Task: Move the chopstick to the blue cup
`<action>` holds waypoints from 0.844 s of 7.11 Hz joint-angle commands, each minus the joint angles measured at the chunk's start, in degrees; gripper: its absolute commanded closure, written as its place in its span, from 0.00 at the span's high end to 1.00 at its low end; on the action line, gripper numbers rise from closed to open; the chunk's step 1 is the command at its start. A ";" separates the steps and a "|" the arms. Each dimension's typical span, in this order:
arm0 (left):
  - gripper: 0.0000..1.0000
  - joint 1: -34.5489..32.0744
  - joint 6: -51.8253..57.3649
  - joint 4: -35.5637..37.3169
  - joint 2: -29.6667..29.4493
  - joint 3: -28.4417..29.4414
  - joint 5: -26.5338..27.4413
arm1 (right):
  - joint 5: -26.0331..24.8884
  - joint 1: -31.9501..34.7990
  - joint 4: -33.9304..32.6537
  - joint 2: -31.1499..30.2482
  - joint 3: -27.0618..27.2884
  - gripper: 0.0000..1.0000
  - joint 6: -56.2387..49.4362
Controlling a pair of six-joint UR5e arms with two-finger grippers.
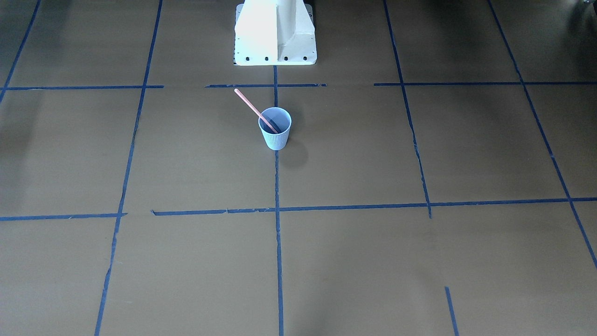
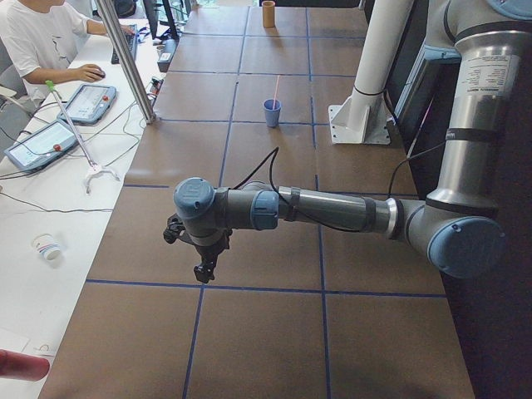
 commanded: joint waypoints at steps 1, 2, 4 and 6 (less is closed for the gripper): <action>1.00 -0.10 0.00 -0.58 1.05 -1.02 0.35 | -0.27 -0.23 -0.59 0.15 0.46 1.00 0.02; 1.00 -0.02 -0.17 -0.49 0.97 -1.02 0.53 | -0.54 -0.24 -0.50 0.06 0.55 1.00 0.11; 1.00 0.50 -0.69 -0.49 0.18 -0.42 0.36 | -0.36 -0.32 -0.33 0.67 1.16 1.00 0.28; 1.00 0.42 -0.61 -1.02 0.97 -0.32 0.62 | -0.10 -0.24 -1.29 0.51 2.65 1.00 0.55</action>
